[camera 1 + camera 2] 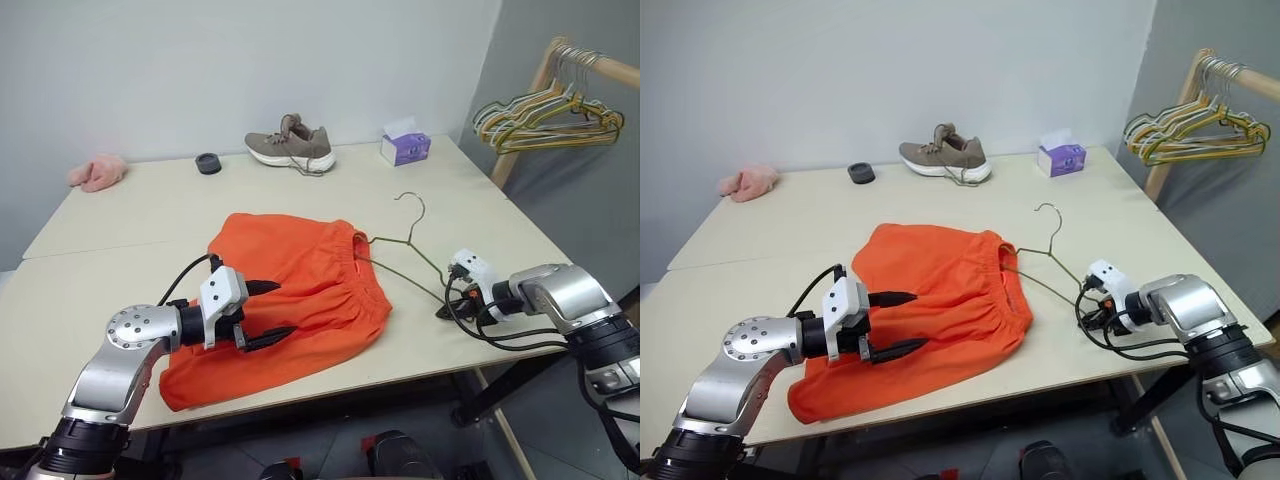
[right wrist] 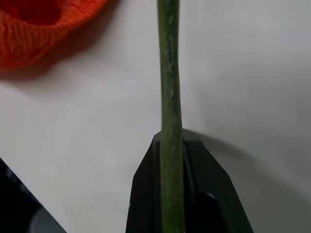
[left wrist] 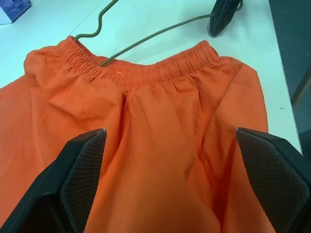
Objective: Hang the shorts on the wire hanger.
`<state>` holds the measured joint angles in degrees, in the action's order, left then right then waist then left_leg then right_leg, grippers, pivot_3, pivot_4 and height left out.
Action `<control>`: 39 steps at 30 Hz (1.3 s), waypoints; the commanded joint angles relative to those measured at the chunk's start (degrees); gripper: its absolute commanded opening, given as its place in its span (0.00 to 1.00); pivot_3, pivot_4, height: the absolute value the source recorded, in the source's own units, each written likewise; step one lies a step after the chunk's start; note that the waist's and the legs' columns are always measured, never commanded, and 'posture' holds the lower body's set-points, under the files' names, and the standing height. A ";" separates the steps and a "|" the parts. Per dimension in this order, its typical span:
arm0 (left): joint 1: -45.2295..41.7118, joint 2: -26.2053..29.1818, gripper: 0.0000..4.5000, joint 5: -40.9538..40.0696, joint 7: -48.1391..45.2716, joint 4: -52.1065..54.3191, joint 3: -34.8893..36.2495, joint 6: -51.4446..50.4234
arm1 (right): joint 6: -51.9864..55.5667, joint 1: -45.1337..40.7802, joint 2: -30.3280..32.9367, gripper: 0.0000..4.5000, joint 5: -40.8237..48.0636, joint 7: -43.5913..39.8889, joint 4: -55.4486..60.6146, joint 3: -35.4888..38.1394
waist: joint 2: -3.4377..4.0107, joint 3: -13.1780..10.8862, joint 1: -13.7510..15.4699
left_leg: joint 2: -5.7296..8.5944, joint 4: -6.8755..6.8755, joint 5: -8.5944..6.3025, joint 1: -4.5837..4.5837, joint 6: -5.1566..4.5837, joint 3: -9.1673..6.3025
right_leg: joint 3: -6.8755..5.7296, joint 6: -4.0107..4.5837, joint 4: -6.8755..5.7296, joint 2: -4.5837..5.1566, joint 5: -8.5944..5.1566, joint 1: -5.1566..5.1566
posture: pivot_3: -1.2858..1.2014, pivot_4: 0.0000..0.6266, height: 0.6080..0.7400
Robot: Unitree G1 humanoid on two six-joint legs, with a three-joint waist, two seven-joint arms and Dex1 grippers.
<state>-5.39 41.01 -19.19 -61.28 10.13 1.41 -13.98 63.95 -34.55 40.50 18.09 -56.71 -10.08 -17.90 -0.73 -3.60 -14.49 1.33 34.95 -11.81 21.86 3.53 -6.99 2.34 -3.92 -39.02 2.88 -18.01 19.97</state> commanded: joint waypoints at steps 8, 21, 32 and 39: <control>-2.43 -0.46 1.00 -0.04 0.21 -0.85 0.16 1.73 | 4.45 -5.37 -7.57 0.00 2.42 1.68 -8.04 3.96 | 0.01 0.01 0.13 | 0.03 0.01 0.00 -0.01 0.00 -0.06 | -0.03 0.01 -0.01 -0.01 0.03 -0.02 | 0.43 0.00 1.00; -3.72 -1.90 1.00 -0.65 2.66 -2.23 1.49 1.63 | 6.91 -12.62 -15.69 0.00 4.26 5.69 -12.80 9.75 | 0.05 0.02 0.19 | 0.02 0.00 0.01 0.02 0.00 -0.20 | -0.01 0.06 -0.02 -0.05 0.06 0.02 | 0.43 0.00 1.00; -13.83 0.07 1.00 -5.05 5.37 -10.48 8.92 -2.88 | -10.64 -6.48 -11.07 0.00 -3.14 5.01 3.88 -0.20 | 0.04 0.01 0.18 | 0.03 0.00 0.00 0.09 0.00 -0.40 | -0.09 0.04 0.00 -0.06 0.05 0.07 | 0.43 0.00 1.00; -26.04 5.88 1.00 -0.83 -2.05 -23.54 6.49 4.16 | -21.81 -4.64 -8.03 0.00 -9.14 4.10 8.91 -4.94 | 0.04 0.01 -0.09 | 0.07 -0.02 0.01 0.08 0.00 -0.36 | -0.04 0.04 0.02 -0.06 0.05 0.11 | 0.43 0.00 1.00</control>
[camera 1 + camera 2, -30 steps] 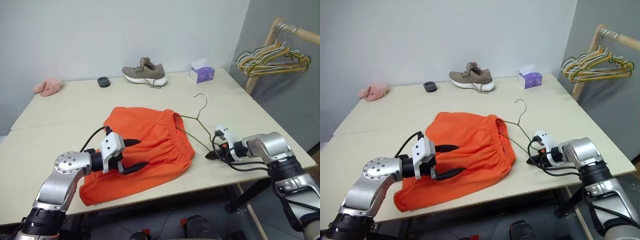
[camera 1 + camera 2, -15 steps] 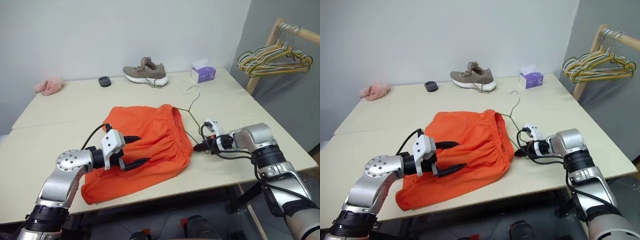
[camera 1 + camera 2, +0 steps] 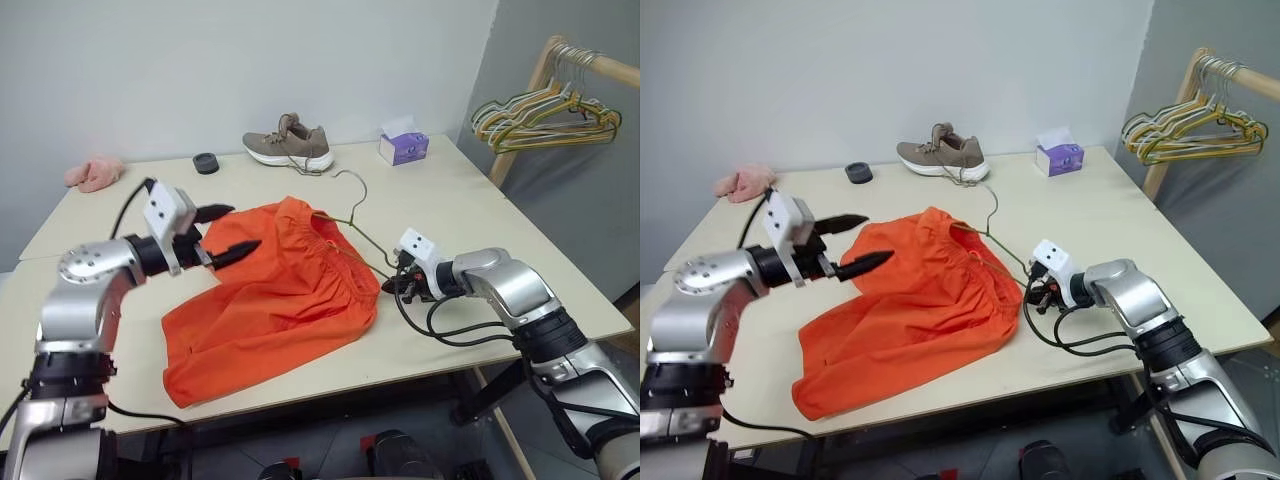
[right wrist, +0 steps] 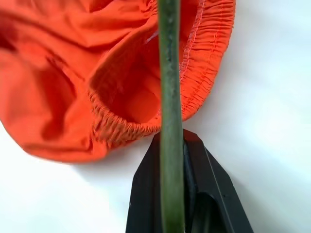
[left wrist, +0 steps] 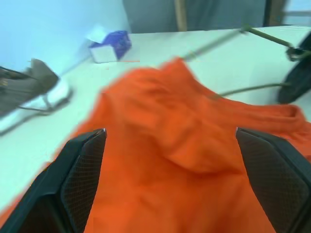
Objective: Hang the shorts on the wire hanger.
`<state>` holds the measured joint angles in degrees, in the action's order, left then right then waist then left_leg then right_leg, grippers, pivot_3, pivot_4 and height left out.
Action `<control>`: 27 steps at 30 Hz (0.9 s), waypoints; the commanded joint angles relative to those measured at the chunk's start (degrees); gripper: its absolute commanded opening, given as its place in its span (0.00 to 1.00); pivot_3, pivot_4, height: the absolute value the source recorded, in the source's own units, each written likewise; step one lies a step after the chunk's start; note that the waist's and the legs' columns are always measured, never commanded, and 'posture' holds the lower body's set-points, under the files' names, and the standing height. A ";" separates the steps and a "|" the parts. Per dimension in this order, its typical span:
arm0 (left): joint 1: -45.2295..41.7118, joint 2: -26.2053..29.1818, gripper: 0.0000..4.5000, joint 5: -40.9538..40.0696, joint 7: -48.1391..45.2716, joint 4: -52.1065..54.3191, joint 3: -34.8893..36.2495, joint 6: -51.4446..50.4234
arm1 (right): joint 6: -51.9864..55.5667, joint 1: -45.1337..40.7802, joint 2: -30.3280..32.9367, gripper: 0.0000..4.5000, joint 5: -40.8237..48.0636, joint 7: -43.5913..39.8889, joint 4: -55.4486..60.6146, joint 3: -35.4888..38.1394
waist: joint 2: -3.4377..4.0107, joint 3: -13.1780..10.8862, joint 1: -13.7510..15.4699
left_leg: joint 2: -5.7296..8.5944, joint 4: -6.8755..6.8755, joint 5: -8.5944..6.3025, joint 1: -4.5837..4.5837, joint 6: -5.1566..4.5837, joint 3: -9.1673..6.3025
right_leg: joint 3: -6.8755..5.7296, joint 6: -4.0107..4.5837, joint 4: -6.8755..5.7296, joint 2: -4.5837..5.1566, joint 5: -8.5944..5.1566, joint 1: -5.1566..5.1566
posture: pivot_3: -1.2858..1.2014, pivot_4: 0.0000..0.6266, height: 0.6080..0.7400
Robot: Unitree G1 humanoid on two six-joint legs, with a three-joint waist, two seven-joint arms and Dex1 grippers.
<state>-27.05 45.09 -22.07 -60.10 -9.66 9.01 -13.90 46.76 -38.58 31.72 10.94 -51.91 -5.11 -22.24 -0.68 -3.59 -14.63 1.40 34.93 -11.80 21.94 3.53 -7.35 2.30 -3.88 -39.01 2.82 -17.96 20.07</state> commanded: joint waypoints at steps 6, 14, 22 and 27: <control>-12.08 1.33 1.00 7.13 -8.74 -12.40 -6.20 11.55 | -8.74 -0.33 1.17 0.00 -4.98 -1.01 5.94 -1.83 | 0.00 0.00 0.16 | 0.01 -0.01 0.00 0.01 0.01 -0.02 | -0.01 0.00 0.02 0.03 0.00 -0.02 | 0.42 0.00 1.00; -17.23 -2.40 1.00 14.74 -14.74 -21.62 -15.11 20.49 | -10.14 -0.07 1.13 0.00 -6.65 -1.74 9.11 -2.53 | -0.01 0.00 -0.26 | 0.00 -0.01 0.00 0.01 0.01 -0.04 | 0.00 0.00 0.01 0.05 0.00 -0.01 | 0.41 0.00 1.00; -19.53 -4.57 0.91 16.74 -15.43 -28.51 -15.96 24.56 | -11.11 0.01 0.69 0.00 -7.22 -2.03 11.55 -2.52 | -0.01 0.00 -1.73 | -0.03 -0.01 0.00 0.02 0.00 -0.13 | -0.03 -0.01 -0.01 0.08 0.00 0.00 | 0.41 0.00 1.00; -19.79 -5.52 0.58 15.68 -16.49 -28.33 -15.41 23.52 | -12.75 0.35 0.93 0.00 -8.26 -2.47 12.29 -2.97 | -0.02 0.00 -2.40 | -0.03 0.00 0.00 0.02 -0.01 -0.17 | -0.03 -0.04 -0.01 0.19 0.00 -0.01 | 0.41 0.00 1.00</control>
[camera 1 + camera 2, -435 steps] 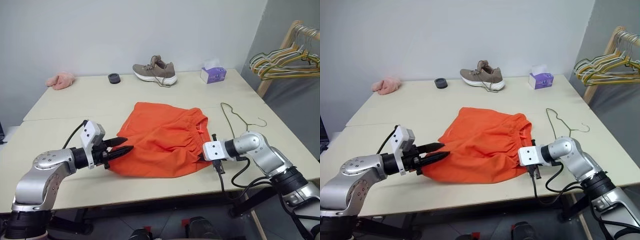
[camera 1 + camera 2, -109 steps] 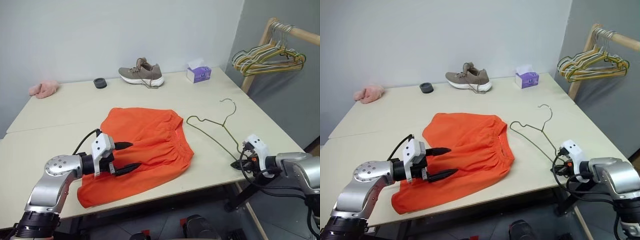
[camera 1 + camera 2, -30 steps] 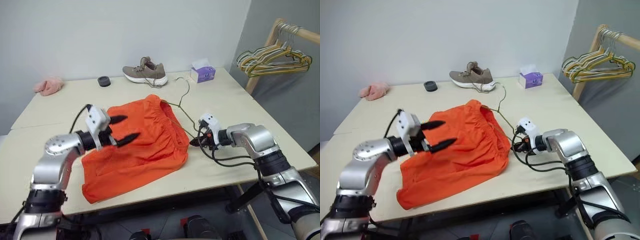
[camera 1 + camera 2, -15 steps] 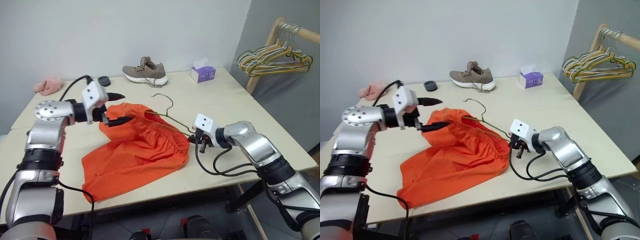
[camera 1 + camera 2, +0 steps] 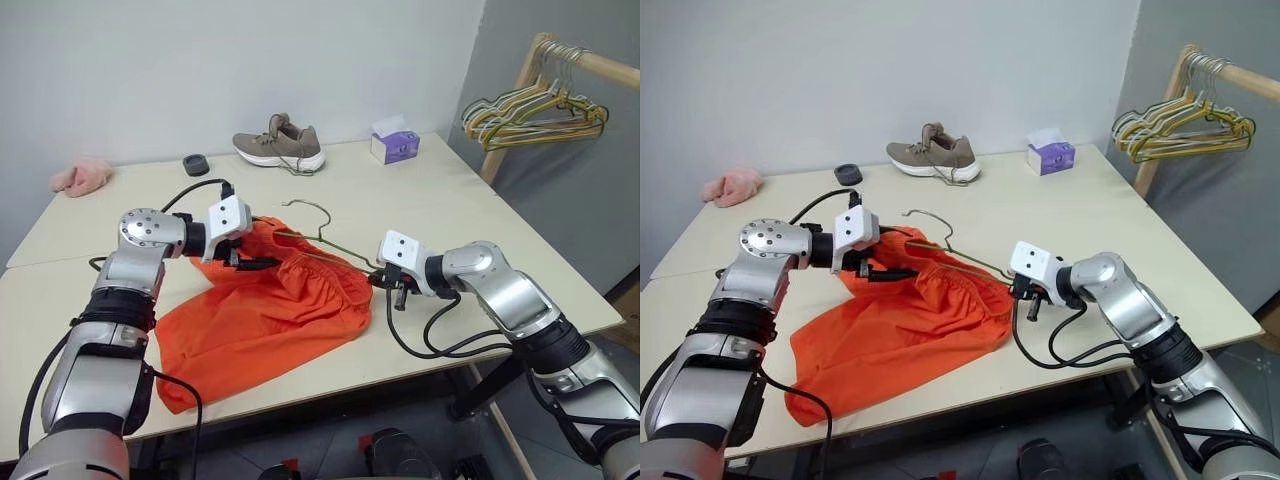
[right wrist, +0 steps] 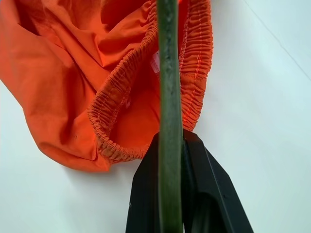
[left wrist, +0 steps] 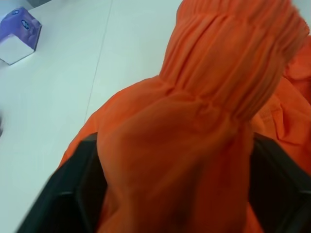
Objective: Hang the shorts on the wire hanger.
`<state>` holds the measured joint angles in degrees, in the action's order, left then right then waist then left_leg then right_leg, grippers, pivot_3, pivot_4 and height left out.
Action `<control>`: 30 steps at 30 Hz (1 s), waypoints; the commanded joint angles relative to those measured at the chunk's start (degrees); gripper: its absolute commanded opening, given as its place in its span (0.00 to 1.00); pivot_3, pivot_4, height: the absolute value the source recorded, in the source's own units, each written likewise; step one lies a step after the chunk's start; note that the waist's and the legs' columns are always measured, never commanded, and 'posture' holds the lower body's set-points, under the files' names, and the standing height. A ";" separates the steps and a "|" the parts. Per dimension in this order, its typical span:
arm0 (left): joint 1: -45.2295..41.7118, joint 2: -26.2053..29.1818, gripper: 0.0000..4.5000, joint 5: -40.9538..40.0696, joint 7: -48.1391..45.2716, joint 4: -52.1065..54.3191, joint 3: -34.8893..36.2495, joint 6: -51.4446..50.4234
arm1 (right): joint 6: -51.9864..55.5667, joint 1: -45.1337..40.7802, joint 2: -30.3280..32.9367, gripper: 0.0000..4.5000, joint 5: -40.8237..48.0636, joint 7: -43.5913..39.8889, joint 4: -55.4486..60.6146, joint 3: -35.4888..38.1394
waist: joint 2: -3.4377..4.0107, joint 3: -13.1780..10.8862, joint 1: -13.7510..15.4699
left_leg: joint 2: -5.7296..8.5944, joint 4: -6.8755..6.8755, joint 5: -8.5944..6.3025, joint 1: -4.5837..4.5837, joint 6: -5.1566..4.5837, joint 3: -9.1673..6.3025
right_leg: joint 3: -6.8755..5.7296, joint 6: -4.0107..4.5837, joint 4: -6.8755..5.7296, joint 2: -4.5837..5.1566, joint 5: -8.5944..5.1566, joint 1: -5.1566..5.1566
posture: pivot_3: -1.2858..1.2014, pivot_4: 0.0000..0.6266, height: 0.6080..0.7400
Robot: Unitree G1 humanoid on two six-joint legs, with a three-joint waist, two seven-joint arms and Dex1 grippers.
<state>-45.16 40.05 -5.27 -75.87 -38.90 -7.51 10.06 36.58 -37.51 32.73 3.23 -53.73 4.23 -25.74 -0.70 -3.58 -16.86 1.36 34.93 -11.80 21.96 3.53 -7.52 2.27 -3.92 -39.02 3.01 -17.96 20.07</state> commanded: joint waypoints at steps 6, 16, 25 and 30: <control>0.27 -1.32 0.16 -3.15 -3.97 5.41 1.34 -3.75 | -8.18 -0.86 -0.44 0.00 -2.15 -1.64 1.40 -0.24 | -0.01 0.01 -0.67 | 0.01 0.01 0.00 0.00 0.00 -0.02 | 0.00 -0.05 0.00 0.06 -0.01 -0.02 | 0.41 0.00 1.00; 3.08 -0.54 0.00 -2.62 -5.41 9.05 1.92 -6.69 | -17.33 -2.61 1.96 0.12 -5.70 -2.87 -7.43 2.97 | -0.01 0.01 -0.83 | 0.00 0.02 0.01 -0.04 -0.01 -0.05 | -0.03 -0.05 -0.05 0.04 -0.01 -0.06 | 0.41 0.00 1.00; 7.08 2.68 0.00 -5.50 -2.37 13.65 6.47 -12.72 | -2.74 8.75 10.71 0.80 -0.08 -4.24 2.20 12.07 | -0.04 0.02 -0.61 | -0.01 0.00 0.00 0.00 -0.01 -0.08 | -0.09 -0.06 -0.02 0.11 -0.02 -0.08 | 0.41 0.00 1.00; 9.55 4.13 0.00 -7.94 -1.82 17.58 8.16 -17.13 | 12.93 13.86 1.58 0.85 7.40 3.61 12.28 17.78 | -0.04 0.03 -1.36 | -0.04 0.03 0.00 -0.08 -0.02 -0.03 | 0.01 -0.06 -0.10 0.02 -0.01 -0.07 | 0.41 0.00 1.00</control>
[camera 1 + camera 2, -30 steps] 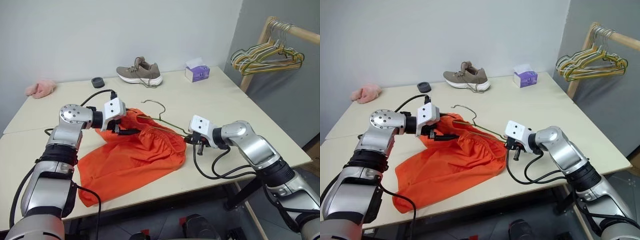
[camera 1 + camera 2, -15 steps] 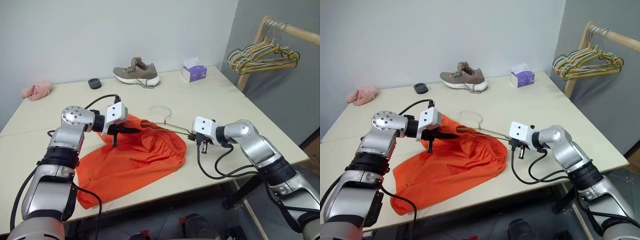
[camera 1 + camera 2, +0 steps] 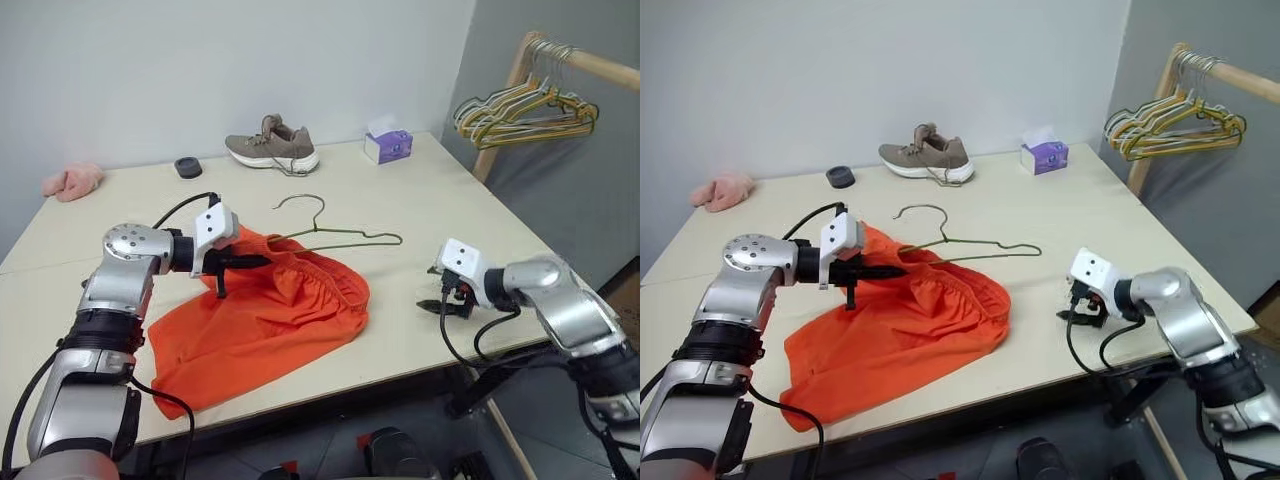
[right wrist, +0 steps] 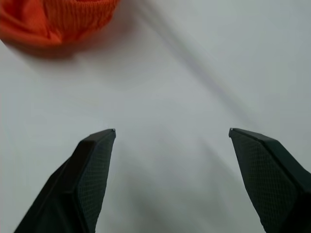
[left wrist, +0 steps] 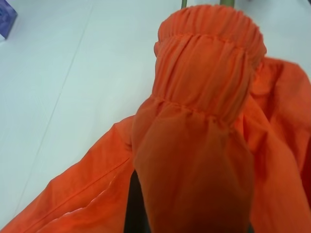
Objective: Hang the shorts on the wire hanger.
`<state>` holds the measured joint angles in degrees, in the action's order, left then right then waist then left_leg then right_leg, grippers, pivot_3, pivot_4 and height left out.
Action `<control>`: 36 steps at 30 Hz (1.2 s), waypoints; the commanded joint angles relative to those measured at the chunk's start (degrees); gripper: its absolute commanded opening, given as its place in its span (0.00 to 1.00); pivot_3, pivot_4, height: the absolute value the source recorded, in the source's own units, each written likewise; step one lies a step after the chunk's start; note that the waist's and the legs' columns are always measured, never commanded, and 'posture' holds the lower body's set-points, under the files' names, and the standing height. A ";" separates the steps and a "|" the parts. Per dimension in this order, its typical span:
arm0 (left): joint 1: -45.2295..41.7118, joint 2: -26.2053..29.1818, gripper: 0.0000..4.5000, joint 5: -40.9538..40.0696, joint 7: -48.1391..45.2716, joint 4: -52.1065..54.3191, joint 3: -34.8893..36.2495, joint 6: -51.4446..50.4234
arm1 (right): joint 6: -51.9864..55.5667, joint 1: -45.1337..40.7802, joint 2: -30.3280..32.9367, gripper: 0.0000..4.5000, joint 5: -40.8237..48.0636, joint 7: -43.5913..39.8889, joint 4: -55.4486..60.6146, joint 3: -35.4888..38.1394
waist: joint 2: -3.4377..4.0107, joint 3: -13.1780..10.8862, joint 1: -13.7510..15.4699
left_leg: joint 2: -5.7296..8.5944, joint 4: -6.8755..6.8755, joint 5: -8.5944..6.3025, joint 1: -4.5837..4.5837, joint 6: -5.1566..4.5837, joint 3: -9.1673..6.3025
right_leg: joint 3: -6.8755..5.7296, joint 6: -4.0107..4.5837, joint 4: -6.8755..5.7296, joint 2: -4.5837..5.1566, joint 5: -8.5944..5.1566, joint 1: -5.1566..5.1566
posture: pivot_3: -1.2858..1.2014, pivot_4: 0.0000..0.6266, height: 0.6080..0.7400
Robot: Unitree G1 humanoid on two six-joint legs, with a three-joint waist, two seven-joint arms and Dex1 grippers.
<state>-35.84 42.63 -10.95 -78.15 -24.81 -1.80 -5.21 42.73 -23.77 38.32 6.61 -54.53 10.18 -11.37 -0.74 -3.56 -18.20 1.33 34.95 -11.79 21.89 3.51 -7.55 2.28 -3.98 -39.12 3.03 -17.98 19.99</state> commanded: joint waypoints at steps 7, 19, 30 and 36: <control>1.28 2.07 0.00 -3.64 1.19 6.75 2.88 -4.83 | 16.75 1.10 -17.68 0.85 6.05 15.91 9.06 0.48 | -0.01 0.02 0.74 | 0.01 0.02 0.13 -0.03 -0.19 -0.06 | -0.02 -0.12 -0.06 0.01 0.11 -0.04 | 0.41 0.00 1.00; 1.90 2.15 0.00 -3.98 1.89 7.98 3.04 -5.58 | 12.37 -0.54 -21.38 0.85 5.83 18.80 0.54 -5.18 | -0.02 0.02 0.88 | 0.03 -0.01 0.13 0.04 -0.19 -0.04 | -0.02 -0.12 0.05 0.03 0.11 0.00 | 0.41 0.00 1.00; 4.52 2.26 0.00 -5.92 3.51 11.23 4.32 -8.33 | 2.81 -1.38 -24.92 0.26 2.33 22.13 -7.37 -6.77 | -0.02 0.02 0.92 | 0.05 -0.02 0.13 0.04 -0.19 -0.02 | 0.02 -0.12 0.04 0.03 0.11 0.01 | 0.42 0.00 1.00; 7.33 4.65 0.00 -11.17 1.14 15.97 6.13 -17.27 | 0.13 -2.12 -21.60 0.01 2.44 20.95 -7.73 -3.93 | -0.01 0.02 0.95 | 0.04 -0.02 0.13 0.03 -0.19 -0.04 | 0.00 -0.11 0.03 0.03 0.11 0.00 | 0.42 0.00 1.00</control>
<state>-27.96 45.30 -19.41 -76.12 -11.27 1.40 -20.05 44.28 -23.85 15.54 9.05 -33.02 1.84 -18.27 -0.75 -3.54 -17.25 1.37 34.93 -11.66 21.91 3.32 -7.58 2.28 -4.09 -39.09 3.05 -17.87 20.00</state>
